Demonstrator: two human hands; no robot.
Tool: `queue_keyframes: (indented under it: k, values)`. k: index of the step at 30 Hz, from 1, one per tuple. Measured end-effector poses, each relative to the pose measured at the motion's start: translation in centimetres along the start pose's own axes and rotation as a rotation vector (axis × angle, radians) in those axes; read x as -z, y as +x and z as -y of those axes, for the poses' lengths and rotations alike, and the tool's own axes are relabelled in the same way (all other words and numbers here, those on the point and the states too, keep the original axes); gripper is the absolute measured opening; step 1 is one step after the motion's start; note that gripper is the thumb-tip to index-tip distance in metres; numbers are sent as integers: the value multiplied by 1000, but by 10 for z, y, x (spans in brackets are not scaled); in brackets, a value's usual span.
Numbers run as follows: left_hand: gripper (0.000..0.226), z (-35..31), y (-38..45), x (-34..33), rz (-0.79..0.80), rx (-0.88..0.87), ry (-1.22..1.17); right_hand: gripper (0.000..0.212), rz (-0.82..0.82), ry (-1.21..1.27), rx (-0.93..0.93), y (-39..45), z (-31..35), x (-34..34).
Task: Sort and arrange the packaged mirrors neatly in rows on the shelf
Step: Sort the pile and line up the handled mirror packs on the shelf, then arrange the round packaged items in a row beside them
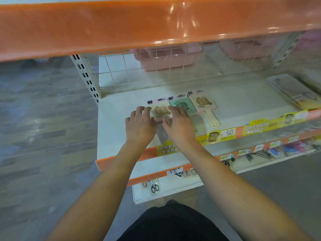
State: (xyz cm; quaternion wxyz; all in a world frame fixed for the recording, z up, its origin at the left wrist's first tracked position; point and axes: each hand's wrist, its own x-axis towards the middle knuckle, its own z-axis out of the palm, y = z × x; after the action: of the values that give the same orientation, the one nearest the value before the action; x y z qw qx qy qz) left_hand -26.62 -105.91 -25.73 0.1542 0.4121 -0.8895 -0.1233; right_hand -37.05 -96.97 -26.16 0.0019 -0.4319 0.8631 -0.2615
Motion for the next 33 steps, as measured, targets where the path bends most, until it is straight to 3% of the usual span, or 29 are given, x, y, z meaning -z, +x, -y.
queue_keyframes:
  k: [19, 25, 33]
  values:
    - [40, -60, -12, -6, 38, -162, -70, 42, -156, -10, -135, -31, -30, 42]
    - [41, -128, -19, -19, 33, -206, -28, 45, -174, 22, -150, -41, -84, 79]
    - [42, -264, -43, -65, 51, -303, -57, 51, -192, 22, -236, -70, -207, 152]
